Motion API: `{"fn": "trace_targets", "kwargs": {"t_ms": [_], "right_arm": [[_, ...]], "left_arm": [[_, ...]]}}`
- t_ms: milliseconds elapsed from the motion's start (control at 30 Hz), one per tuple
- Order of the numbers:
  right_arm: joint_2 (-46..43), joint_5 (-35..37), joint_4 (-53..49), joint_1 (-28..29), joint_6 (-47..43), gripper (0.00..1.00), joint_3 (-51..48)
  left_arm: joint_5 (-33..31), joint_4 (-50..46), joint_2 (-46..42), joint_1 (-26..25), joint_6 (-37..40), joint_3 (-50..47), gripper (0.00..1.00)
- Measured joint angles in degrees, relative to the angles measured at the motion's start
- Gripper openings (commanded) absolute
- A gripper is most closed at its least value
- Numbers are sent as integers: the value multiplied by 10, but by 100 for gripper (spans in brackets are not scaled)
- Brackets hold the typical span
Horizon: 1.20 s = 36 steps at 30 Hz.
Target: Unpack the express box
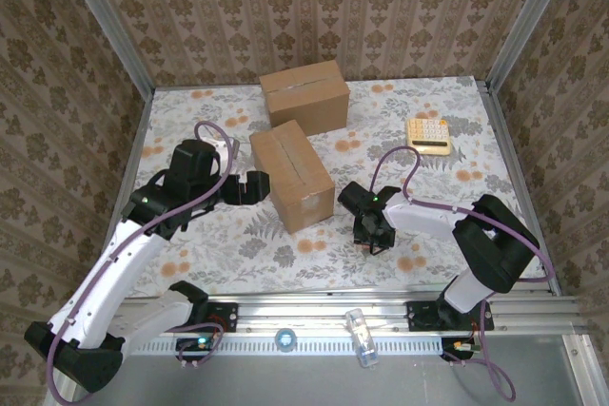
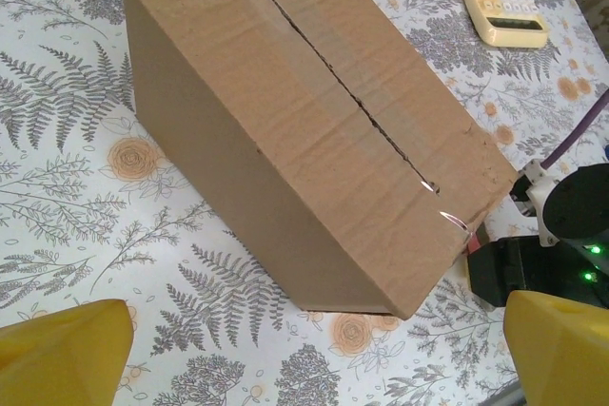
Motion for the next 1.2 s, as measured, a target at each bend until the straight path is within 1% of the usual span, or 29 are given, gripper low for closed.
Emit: {"fn": "trace_targets", "kwargs": {"t_ms": [200, 500, 600, 733, 933, 1067, 1200], "right_arm": [[-1, 1, -1, 0, -1, 31, 1], [-18, 5, -10, 0, -17, 30, 2], [-55, 20, -36, 0, -34, 30, 16], [-136, 46, -63, -1, -73, 30, 54], [-228, 52, -78, -1, -161, 31, 89], [-276, 29, -76, -1, -223, 32, 100], [-314, -13, -67, -1, -270, 34, 104]], "left_arm": [[12, 0, 0, -5, 2, 1, 97], [28, 3, 26, -47, 2, 25, 94], [44, 15, 45, -61, 2, 35, 94], [75, 43, 71, -71, 1, 45, 94], [130, 106, 113, -80, -9, 68, 95], [156, 146, 148, -85, -15, 85, 95], [174, 184, 188, -98, -25, 98, 95]]}}
